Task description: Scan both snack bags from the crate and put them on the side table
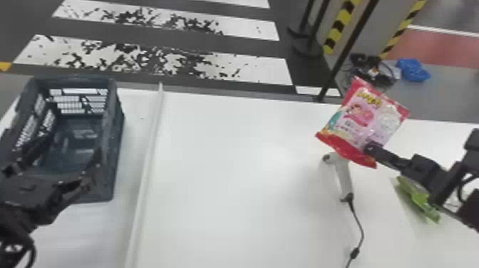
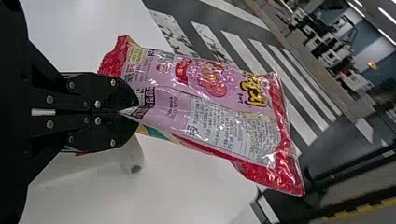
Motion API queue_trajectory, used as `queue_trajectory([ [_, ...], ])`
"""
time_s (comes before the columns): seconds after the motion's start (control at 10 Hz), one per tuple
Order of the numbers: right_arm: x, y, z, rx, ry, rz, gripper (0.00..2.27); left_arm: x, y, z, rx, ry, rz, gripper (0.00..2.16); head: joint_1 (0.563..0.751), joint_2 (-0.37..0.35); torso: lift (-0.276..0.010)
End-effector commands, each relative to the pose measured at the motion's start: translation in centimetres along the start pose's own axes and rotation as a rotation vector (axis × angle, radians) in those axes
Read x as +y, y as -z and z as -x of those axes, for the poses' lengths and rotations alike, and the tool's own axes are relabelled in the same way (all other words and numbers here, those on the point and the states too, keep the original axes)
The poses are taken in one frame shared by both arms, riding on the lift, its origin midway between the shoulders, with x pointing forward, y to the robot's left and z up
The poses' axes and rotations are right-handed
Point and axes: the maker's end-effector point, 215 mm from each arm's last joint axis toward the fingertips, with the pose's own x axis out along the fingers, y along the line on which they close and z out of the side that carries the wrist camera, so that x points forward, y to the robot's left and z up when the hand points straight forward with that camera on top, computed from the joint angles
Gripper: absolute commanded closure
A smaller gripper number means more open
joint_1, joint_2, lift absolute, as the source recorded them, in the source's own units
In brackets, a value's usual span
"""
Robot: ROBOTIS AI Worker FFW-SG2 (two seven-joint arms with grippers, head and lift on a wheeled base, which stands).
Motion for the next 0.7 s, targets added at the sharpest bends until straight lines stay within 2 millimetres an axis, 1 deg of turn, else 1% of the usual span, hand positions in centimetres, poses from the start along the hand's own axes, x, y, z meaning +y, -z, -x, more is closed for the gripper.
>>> queue_trajectory([
  [0.0, -5.1, -3.9, 1.0, -0.143, 0.111, -0.055, 2.26, 0.0, 0.0, 0.0, 0.0, 0.0, 0.0, 0.12, 0.695, -0.251, -0.087],
  [0.1, -8.6, -5.4, 1.6, -0.212, 0.193, -0.091, 2.26, 0.1, 0.0, 0.0, 0.0, -0.001, 0.001, 0.12, 0.695, -0.307, -0.087],
  [0.2, -11.3, -6.5, 1.9, -0.269, 0.25, -0.121, 2.26, 0.1, 0.0, 0.0, 0.0, -0.002, 0.001, 0.12, 0.695, -0.35, -0.087],
  [0.3, -14.4, -7.0, 2.4, -0.309, 0.327, -0.149, 2.26, 0.0, -0.1, 0.0, -0.002, -0.001, 0.003, 0.12, 0.695, -0.35, -0.087],
  [0.4, -17.0, -7.3, 2.8, -0.336, 0.396, -0.169, 2.26, 0.1, -0.1, 0.0, -0.002, -0.002, 0.002, 0.12, 0.695, -0.35, -0.087],
  [0.5, -19.1, -6.8, 2.7, -0.329, 0.444, -0.179, 2.26, 0.1, -0.1, 0.0, -0.002, -0.002, 0.002, 0.12, 0.695, -0.35, -0.087],
  [0.6, -20.8, -7.2, 2.8, -0.349, 0.491, -0.179, 2.05, 0.1, -0.1, 0.0, -0.002, -0.002, 0.002, 0.12, 0.695, -0.35, -0.087],
])
